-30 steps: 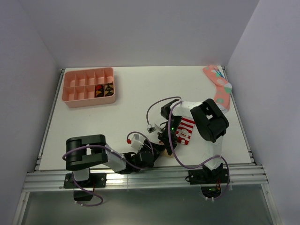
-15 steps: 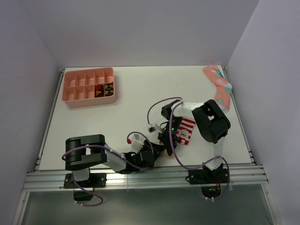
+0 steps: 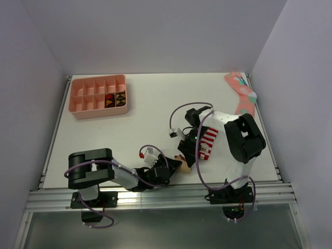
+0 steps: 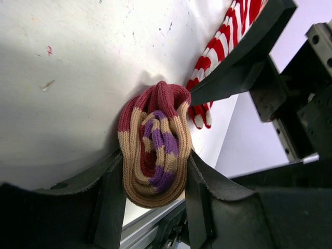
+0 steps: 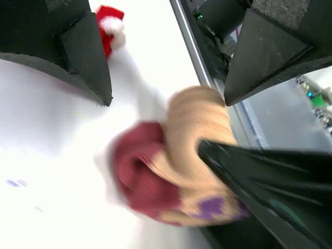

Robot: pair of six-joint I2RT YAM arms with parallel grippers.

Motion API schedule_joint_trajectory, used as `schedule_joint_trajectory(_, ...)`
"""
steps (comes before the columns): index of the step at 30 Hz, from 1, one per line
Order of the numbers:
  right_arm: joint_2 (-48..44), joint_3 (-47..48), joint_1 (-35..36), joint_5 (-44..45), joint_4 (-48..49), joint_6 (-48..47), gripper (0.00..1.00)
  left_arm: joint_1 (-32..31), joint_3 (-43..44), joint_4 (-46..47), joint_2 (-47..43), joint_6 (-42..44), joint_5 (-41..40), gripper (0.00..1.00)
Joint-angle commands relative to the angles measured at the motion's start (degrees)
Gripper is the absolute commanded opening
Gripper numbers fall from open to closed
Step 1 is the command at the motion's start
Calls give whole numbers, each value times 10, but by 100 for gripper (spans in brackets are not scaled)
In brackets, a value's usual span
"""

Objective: Roll the socks
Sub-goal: Pick up the sock at the center of the board, then place the sock in the storage box.

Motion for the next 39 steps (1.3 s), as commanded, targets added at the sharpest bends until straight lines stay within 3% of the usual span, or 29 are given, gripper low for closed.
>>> schedule_joint_trajectory(1, -45, 17, -23, 23, 14, 15, 96, 4, -21, -74, -17, 34, -16, 0)
schedule_joint_trajectory(12, -157, 39, -81, 71, 34, 57, 95, 51, -78, -20, -126, 135, 6, 0)
schedule_joint_trajectory(19, -193, 51, -83, 78, 36, 74, 96, 73, -91, -44, -216, 201, 12, 0)
schedule_joint_trajectory(24, -220, 66, -83, 100, 36, 97, 96, 120, -93, -92, -336, 260, 44, 0)
schedule_joint_trajectory(27, -242, 90, -88, 124, 38, 126, 96, 191, -82, -119, -406, 329, 98, 0)
schedule_joint_trajectory(32, -256, 147, -93, 160, 28, 150, 97, 376, -21, -164, -479, 429, 217, 0)
schedule_joint_trajectory(33, -256, 154, -94, 161, 24, 150, 97, 434, -11, -170, -480, 433, 239, 0)
schedule_joint_trajectory(36, -254, 174, -96, 179, 9, 126, 97, 523, 59, -196, -445, 474, 338, 0)
schedule_joint_trajectory(39, -252, 180, -107, 184, 9, 96, 97, 650, 162, -227, -366, 520, 455, 0)
